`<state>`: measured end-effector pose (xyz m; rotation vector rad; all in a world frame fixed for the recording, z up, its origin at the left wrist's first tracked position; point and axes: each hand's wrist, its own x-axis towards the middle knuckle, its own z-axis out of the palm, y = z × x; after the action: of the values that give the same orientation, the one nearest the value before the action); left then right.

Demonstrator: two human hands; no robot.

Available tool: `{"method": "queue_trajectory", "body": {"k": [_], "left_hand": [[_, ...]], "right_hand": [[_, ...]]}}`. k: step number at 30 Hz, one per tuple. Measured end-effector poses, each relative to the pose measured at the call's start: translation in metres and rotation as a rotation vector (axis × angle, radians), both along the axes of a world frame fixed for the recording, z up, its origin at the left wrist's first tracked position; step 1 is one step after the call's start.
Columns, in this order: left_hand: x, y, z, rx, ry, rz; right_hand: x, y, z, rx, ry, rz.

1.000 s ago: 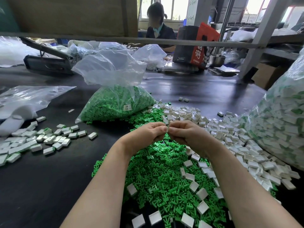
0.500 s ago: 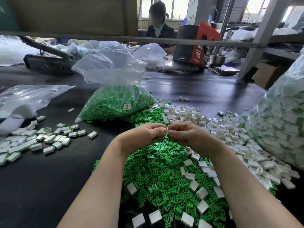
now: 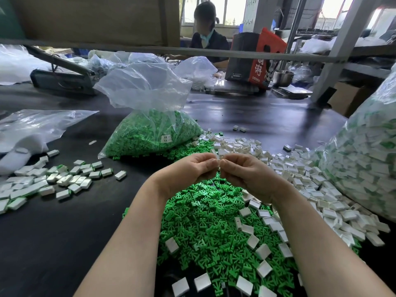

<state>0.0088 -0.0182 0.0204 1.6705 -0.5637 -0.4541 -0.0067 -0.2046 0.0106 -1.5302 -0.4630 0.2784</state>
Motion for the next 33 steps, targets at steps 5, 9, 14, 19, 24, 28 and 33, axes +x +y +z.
{"method": "queue_trajectory", "body": {"k": [5,9,14,19,24,28,33], "left_hand": [[0.004,0.005,0.003,0.136,-0.163,0.086],[0.005,0.006,0.005,0.093,-0.211,0.121],[0.004,0.002,0.007,0.077,-0.288,0.185],[0.005,-0.004,0.007,0.104,-0.393,0.244],[0.003,-0.007,0.009,0.116,-0.426,0.225],[0.003,-0.008,0.010,0.078,-0.357,0.230],[0.003,-0.015,0.007,-0.023,-0.218,0.270]], "right_hand": [[0.001,0.001,-0.001,-0.021,-0.005,-0.040],[0.002,0.002,-0.003,-0.040,-0.011,-0.091],[0.003,0.004,-0.002,-0.009,0.101,-0.117],[0.004,0.005,-0.001,-0.049,0.232,-0.026],[0.005,0.011,-0.003,0.177,0.337,-0.040],[0.006,0.011,-0.005,0.335,0.398,-0.012],[0.007,0.010,-0.006,0.307,0.319,-0.023]]}}
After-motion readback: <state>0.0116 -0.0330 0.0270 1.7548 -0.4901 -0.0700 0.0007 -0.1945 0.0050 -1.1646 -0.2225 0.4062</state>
